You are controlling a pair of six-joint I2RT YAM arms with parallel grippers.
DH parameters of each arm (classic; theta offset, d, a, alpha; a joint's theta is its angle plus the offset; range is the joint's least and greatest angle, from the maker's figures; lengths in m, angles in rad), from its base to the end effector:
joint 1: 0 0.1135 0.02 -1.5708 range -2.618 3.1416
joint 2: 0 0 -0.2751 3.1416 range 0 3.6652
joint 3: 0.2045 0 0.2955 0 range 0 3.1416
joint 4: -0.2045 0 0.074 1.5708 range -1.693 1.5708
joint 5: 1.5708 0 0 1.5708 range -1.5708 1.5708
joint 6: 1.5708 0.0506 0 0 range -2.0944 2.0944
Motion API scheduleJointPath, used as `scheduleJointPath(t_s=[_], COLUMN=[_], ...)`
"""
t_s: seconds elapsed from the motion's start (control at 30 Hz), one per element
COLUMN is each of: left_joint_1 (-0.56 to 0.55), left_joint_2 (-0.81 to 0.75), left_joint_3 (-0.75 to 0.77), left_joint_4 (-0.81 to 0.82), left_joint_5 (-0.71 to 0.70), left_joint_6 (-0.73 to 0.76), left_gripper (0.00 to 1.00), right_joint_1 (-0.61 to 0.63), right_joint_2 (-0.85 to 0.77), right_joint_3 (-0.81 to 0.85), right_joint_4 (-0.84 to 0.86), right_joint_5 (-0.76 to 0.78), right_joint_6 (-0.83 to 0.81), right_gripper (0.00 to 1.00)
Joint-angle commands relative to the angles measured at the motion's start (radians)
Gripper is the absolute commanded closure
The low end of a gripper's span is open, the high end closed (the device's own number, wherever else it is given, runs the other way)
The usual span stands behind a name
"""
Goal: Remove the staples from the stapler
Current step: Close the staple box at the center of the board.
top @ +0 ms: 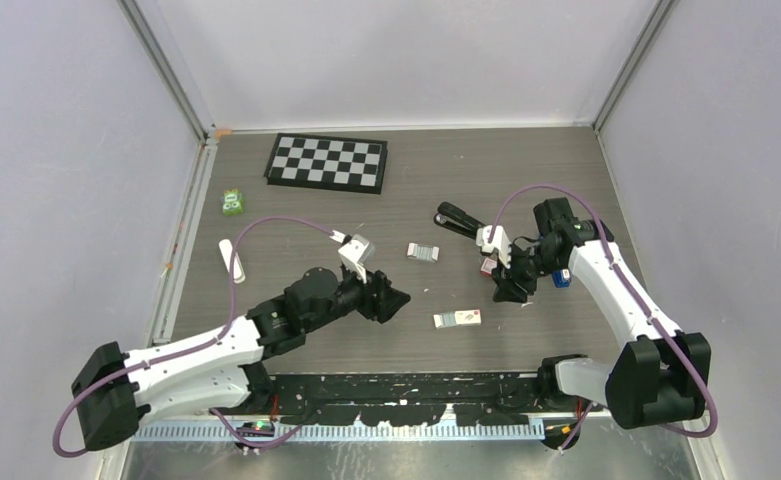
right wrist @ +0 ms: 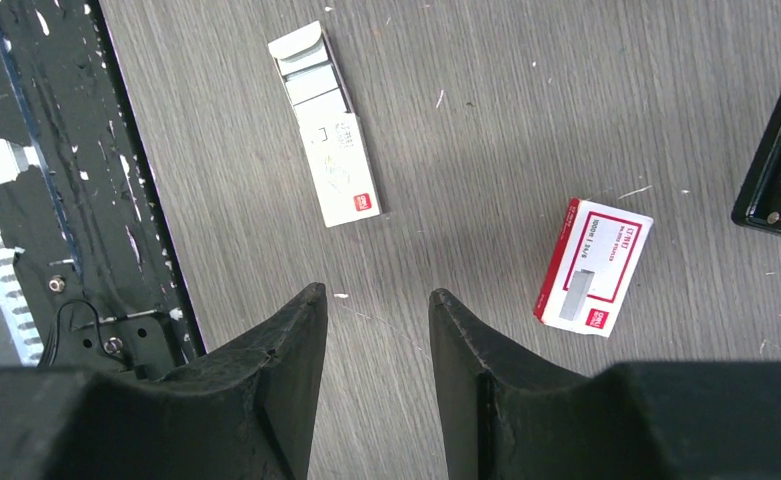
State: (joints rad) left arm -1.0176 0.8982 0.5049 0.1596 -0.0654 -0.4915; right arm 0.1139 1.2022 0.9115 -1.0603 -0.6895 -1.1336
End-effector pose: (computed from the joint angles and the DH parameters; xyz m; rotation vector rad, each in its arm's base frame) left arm 0.1394 -0.2195 0.2444 0.4520 1.8696 -0.9945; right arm 0.2347 0.0592 0.2344 -1.5663 2.0043 0.6597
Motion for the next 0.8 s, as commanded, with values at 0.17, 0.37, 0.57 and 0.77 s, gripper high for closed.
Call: scheduleJointPath(t_s=[0.17, 0.37, 0.57, 0.77], left_joint_1=[0.005, 0.005, 0.003, -0.003], left_joint_2=[0.186, 0.363, 0.569, 0.677], left_joint_3=[-0.051, -0.087, -0.062, -0.027], left_joint_4=[0.132, 0.238, 0.375, 0.38], left_joint_5=[-0.01, 0.003, 0.082, 0.08], left_joint_6=[-0.268, -0.373, -0.419, -0.45], left_gripper=[0.66, 0.9, 0.97, 1.0], right_joint_1=[-0.004, 0.018, 0.103, 0.17], right_joint_2=[0.055, 0.091, 0.162, 0.222], right_joint_3=[-0.041, -0.09, -0.107, -0.117], right_joint_4=[-0.038, 0.018, 0.088, 0.148], right_joint_5=[0.053, 0.103, 0.194, 0.264], right_joint_6=[-0.161, -0.194, -0.143, -0.1], right_gripper=[0.53, 0.62, 0.74, 0.75])
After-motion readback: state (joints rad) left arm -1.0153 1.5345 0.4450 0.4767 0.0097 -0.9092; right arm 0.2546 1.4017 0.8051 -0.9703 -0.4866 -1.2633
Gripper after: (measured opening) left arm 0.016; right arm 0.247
